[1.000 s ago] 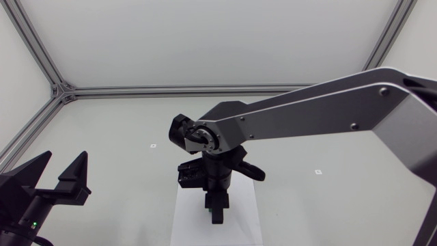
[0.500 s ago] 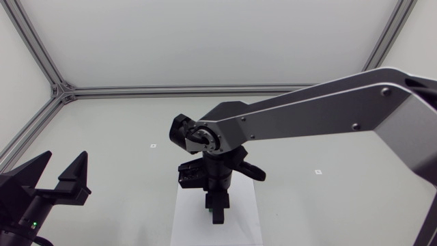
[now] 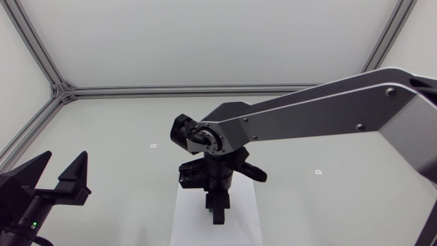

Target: Pick up the orange 2x2 brick with the right arm and stack it on top of the green 2x2 brick in the center

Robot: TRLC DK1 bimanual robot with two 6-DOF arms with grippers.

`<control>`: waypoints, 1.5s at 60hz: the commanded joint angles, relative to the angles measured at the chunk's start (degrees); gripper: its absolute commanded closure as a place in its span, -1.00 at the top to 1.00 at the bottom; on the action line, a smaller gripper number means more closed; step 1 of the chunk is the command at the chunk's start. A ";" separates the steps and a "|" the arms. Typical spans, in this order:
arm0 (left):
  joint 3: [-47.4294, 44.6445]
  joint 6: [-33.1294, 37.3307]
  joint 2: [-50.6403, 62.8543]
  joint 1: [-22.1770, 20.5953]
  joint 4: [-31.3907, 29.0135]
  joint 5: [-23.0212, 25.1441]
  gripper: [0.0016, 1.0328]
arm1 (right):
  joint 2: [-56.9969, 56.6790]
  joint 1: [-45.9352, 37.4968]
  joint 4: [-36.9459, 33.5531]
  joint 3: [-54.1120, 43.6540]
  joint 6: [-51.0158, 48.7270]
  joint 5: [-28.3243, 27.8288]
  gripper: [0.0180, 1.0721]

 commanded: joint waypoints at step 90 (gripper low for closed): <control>-2.35 0.73 -0.45 0.16 -0.87 0.23 0.92 | 1.25 1.01 1.48 -2.38 1.66 -0.55 -0.37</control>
